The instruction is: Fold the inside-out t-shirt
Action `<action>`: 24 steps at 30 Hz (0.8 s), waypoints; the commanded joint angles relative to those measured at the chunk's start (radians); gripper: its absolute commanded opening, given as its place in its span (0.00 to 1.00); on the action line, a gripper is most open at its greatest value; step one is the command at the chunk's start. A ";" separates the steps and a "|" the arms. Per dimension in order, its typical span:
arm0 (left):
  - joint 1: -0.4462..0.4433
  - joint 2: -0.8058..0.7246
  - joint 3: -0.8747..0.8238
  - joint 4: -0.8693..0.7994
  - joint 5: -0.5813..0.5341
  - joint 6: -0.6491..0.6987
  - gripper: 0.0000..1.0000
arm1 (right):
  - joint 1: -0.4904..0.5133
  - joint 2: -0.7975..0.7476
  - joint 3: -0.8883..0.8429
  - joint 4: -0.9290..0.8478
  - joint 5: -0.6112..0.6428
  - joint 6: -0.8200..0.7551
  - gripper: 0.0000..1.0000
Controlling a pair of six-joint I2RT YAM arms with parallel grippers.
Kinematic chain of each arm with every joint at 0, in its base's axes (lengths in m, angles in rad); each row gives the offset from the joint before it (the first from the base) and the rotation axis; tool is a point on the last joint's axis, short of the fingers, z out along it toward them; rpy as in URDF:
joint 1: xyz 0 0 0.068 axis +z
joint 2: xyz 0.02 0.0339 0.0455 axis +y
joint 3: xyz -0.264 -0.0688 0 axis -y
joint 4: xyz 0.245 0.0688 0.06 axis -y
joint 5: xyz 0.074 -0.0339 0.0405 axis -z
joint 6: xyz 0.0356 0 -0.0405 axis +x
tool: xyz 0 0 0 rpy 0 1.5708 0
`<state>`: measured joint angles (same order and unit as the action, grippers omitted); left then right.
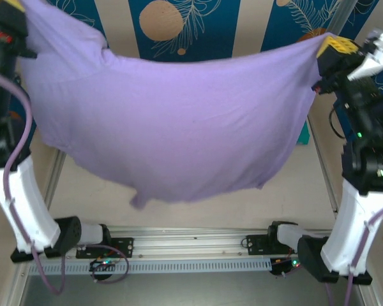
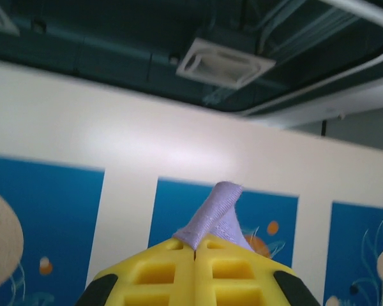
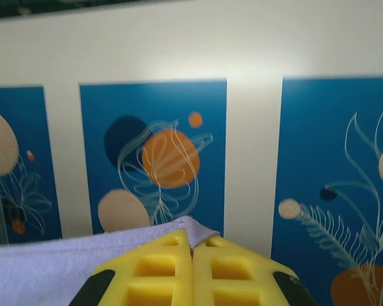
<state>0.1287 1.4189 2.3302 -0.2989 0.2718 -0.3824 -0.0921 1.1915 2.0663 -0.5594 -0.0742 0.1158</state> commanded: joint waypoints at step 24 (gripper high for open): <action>-0.154 0.920 0.003 0.136 -0.071 0.098 0.77 | 0.122 1.332 0.739 -0.422 0.130 -0.016 0.49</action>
<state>0.0086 2.5420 2.4535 -0.2420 0.1913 -0.3000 0.0402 2.6911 2.8517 -0.8207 0.0242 0.1040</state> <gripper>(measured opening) 0.769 0.484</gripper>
